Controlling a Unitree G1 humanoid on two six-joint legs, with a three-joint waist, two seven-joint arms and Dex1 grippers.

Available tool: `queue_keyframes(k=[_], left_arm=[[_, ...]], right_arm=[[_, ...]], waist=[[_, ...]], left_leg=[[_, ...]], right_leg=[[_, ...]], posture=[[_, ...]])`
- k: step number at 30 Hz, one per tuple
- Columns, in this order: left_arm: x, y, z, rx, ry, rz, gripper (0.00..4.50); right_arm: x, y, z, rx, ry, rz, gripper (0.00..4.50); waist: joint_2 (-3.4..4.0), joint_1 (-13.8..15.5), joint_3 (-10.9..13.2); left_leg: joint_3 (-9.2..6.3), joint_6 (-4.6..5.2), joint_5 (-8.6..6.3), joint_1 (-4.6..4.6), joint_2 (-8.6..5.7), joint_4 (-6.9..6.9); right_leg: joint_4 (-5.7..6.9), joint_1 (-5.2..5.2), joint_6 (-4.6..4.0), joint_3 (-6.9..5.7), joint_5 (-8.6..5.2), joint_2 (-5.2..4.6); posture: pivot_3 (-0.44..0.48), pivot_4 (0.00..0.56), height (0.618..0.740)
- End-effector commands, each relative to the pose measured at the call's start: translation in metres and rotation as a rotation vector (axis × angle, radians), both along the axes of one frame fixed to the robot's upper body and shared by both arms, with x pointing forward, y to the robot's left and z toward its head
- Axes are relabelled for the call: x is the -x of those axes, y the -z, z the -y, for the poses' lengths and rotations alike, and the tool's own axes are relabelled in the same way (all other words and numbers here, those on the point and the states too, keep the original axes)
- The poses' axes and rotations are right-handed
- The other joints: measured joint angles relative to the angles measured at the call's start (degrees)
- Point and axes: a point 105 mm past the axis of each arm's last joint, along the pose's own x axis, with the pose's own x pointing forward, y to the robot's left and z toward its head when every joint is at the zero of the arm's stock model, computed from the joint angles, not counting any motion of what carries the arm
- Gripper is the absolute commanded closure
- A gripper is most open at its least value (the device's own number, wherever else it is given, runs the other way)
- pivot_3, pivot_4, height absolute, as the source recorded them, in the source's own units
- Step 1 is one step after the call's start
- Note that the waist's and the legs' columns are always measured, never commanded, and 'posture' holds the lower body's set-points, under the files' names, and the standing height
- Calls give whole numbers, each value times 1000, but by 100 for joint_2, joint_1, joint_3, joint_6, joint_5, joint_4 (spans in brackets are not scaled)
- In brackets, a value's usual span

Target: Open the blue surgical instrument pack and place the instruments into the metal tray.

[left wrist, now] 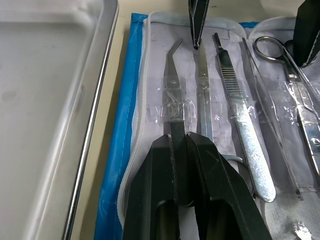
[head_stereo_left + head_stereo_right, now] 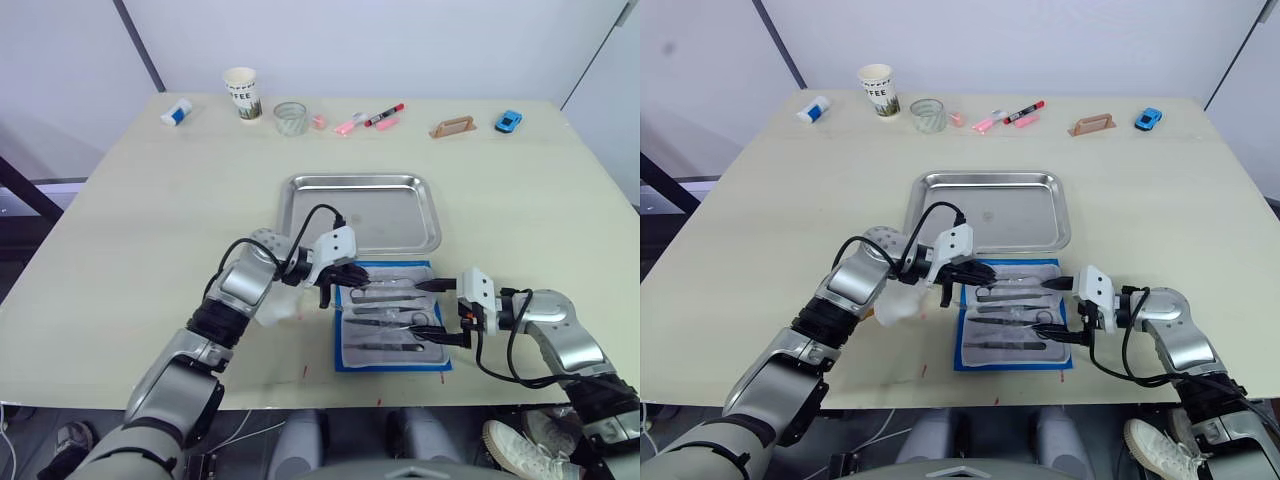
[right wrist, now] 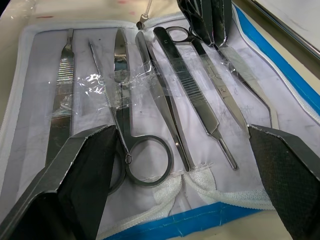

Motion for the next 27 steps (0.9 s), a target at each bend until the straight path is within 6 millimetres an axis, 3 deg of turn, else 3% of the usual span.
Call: queue_keyframes(k=[1,14,27], left_arm=[[0,-15,2,-2,15,25,4385],[5,-29,-10,-47,16,-3,4385],[14,-36,-49,-86,-25,-16,4385]], right_arm=[[8,26,3,83,7,-85,0],[9,29,2,96,0,-99,0],[8,31,2,104,-10,-107,0]], waist=[[0,-7,0],[0,-25,1],[0,-32,1]], left_leg=[[0,0,0,0,0,0],[-3,0,0,1,2,-1],[-3,0,0,3,5,-2]], right_leg=[[0,0,0,0,0,0],[1,0,-3,1,-2,4],[2,-1,-7,2,-4,5]], posture=[[0,150,740],[0,150,740],[0,150,740]])
